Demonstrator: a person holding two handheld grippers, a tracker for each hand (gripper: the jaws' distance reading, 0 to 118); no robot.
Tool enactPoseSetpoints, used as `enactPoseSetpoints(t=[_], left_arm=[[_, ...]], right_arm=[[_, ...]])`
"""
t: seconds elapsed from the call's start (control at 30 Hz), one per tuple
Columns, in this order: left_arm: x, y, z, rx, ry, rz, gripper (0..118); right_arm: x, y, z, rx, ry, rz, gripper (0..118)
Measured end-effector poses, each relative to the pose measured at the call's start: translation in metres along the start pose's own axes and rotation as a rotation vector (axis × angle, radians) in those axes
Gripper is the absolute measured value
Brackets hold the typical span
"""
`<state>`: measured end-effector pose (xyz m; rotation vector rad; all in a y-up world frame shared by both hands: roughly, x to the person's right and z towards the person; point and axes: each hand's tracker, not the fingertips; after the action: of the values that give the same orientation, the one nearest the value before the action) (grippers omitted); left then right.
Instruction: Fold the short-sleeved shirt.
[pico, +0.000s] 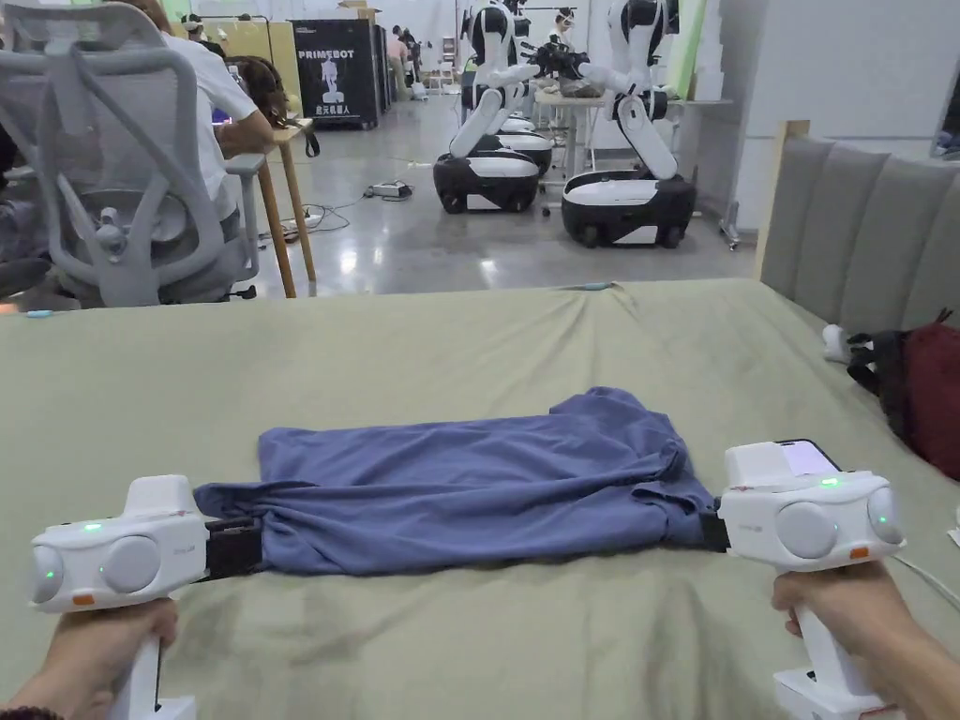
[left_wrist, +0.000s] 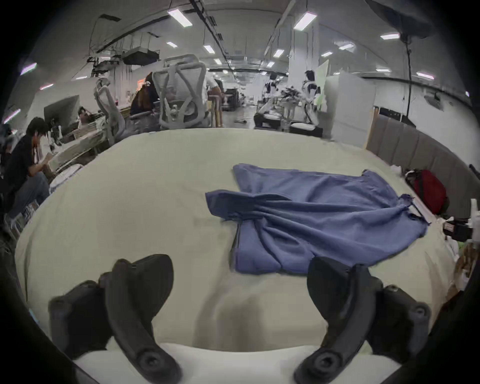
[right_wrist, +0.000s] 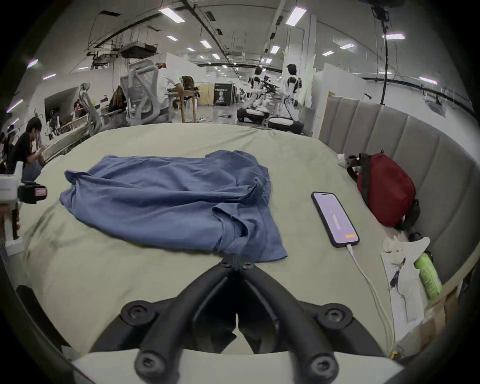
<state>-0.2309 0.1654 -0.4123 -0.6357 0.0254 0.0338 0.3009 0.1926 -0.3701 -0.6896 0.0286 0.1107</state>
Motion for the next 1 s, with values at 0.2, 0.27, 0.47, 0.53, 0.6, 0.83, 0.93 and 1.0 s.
enactPoseSetpoints(t=[0.2,0.27,0.47,0.53,0.6,0.83,0.93,1.0], left_arm=[[0.005,0.007,-0.056,-0.090,-0.025,0.016,105],[0.010,0.004,-0.061,-0.143,-0.010,0.007,93],[0.012,0.012,-0.049,-0.119,-0.060,0.008,2],[0.012,0.015,-0.043,-0.123,-0.050,0.019,2],[0.016,0.015,-0.039,-0.112,-0.037,-0.033,3],[0.011,0.013,-0.042,-0.117,-0.049,-0.029,3],[0.014,0.010,-0.045,-0.126,-0.054,-0.050,3],[0.014,0.010,-0.044,-0.133,-0.057,-0.060,3]], right_arm=[[0.006,-0.001,-0.029,-0.053,-0.016,0.038,0],[0.006,0.001,-0.034,-0.061,-0.021,0.044,0],[0.002,0.016,-0.051,-0.068,0.010,0.036,31],[0.000,0.023,-0.062,-0.051,0.017,0.030,118],[0.005,0.025,-0.074,-0.004,0.040,-0.033,110],[0.014,0.021,-0.126,-0.210,-0.004,-0.053,103],[0.015,0.011,-0.136,-0.224,0.052,-0.088,83],[0.001,0.023,-0.121,-0.178,0.097,-0.080,47]])
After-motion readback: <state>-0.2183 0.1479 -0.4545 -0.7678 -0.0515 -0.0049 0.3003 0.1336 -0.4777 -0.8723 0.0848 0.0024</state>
